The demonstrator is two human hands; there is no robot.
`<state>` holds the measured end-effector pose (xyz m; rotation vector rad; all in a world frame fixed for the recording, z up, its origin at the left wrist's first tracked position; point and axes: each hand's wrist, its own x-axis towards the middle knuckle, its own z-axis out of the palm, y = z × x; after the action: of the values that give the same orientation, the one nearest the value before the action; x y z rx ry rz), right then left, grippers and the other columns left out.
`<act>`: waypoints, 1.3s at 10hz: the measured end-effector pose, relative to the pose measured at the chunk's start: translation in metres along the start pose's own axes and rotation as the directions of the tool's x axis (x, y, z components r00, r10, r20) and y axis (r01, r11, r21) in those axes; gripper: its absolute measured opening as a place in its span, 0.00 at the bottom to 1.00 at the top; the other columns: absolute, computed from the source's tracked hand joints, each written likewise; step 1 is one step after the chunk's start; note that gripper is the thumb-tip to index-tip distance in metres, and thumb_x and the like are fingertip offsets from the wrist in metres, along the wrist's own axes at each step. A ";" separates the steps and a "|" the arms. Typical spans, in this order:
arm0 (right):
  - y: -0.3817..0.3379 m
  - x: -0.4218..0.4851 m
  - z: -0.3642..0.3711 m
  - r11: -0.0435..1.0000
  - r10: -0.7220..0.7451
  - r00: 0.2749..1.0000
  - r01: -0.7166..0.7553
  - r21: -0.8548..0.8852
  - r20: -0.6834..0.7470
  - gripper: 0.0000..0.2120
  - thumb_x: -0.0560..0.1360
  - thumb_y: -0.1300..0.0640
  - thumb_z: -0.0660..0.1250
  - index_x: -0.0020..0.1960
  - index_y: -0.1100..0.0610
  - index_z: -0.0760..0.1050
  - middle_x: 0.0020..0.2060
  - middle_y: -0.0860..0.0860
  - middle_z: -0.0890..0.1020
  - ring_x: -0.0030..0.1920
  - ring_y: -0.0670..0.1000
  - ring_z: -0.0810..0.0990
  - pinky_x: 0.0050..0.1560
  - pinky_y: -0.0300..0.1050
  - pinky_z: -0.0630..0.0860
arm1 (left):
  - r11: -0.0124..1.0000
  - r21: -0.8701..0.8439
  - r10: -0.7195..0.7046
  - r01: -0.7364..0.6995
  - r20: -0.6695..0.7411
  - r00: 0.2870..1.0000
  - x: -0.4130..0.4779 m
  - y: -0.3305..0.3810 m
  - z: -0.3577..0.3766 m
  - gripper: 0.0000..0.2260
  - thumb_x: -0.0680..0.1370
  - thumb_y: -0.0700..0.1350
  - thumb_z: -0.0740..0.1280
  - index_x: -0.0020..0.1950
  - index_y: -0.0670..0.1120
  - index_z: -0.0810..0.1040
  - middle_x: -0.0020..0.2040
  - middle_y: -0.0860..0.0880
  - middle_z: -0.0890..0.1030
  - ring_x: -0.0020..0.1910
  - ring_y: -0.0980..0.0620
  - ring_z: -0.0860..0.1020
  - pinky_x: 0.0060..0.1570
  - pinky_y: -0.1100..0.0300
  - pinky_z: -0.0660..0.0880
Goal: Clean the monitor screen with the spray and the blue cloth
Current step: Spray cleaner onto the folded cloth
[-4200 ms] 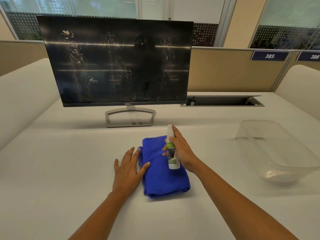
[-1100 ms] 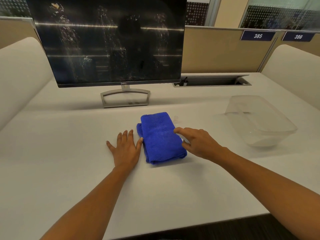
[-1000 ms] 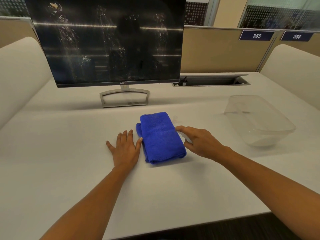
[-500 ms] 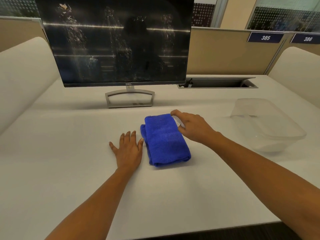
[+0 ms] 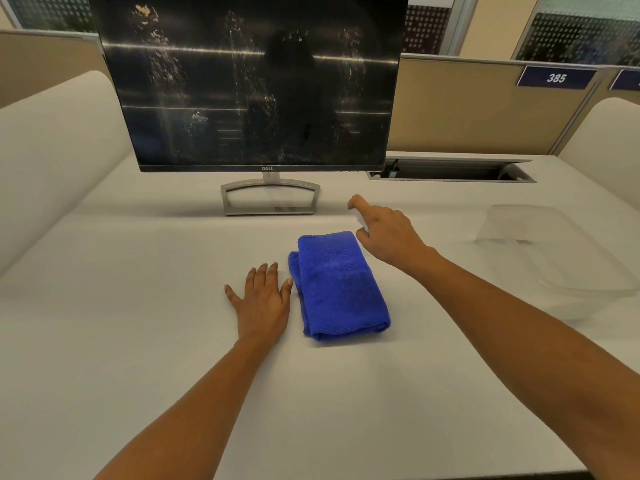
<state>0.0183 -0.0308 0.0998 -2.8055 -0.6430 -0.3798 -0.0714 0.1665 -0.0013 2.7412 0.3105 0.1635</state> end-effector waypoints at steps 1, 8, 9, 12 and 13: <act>0.005 -0.007 0.002 1.000 0.014 1.000 -0.013 0.005 -0.015 0.17 0.75 0.59 0.62 0.62 0.53 0.63 0.44 0.57 0.79 0.35 0.51 0.74 0.37 0.45 0.75 | 1.000 -0.011 -0.002 0.002 0.005 1.000 0.002 0.000 0.002 0.23 0.80 0.56 0.46 0.74 0.50 0.54 0.76 0.49 0.57 0.75 0.50 0.52 0.70 0.37 0.42; 0.000 -0.090 0.005 0.976 -0.182 0.975 0.164 0.141 0.129 0.14 0.72 0.61 0.61 0.58 0.54 0.69 0.37 0.53 0.79 0.30 0.54 0.69 0.32 0.43 0.65 | 1.000 0.011 0.006 -0.006 0.000 1.000 0.001 -0.001 0.003 0.24 0.80 0.56 0.46 0.74 0.49 0.54 0.75 0.48 0.57 0.75 0.49 0.53 0.70 0.38 0.43; 0.005 -0.091 0.008 0.974 -0.134 0.990 0.124 0.192 0.041 0.15 0.71 0.62 0.62 0.57 0.54 0.70 0.30 0.50 0.73 0.27 0.52 0.67 0.29 0.41 0.63 | 1.000 0.012 0.004 -0.004 0.006 1.000 0.002 -0.001 0.003 0.24 0.80 0.56 0.46 0.74 0.49 0.54 0.76 0.48 0.57 0.75 0.49 0.53 0.70 0.38 0.43; 0.044 -0.066 0.016 0.860 0.201 0.959 -0.075 0.504 -0.199 0.31 0.73 0.63 0.63 0.69 0.45 0.54 0.60 0.54 0.72 0.48 0.48 0.75 0.48 0.40 0.73 | 1.000 0.012 -0.003 0.003 -0.005 1.000 0.001 -0.002 0.004 0.23 0.80 0.55 0.47 0.74 0.48 0.54 0.75 0.48 0.58 0.75 0.49 0.53 0.70 0.39 0.43; 0.055 -0.054 0.022 0.789 0.289 0.929 -0.093 0.607 -0.233 0.36 0.74 0.68 0.62 0.74 0.50 0.48 0.74 0.51 0.55 0.69 0.49 0.61 0.66 0.42 0.62 | 1.000 0.019 -0.003 0.003 -0.010 1.000 0.001 -0.003 0.004 0.23 0.80 0.55 0.47 0.74 0.48 0.55 0.75 0.48 0.58 0.75 0.49 0.54 0.70 0.39 0.44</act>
<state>0.0004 -0.0942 0.0531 -2.1219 -0.3152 -0.4777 -0.0699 0.1677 -0.0062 2.7593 0.3202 0.1745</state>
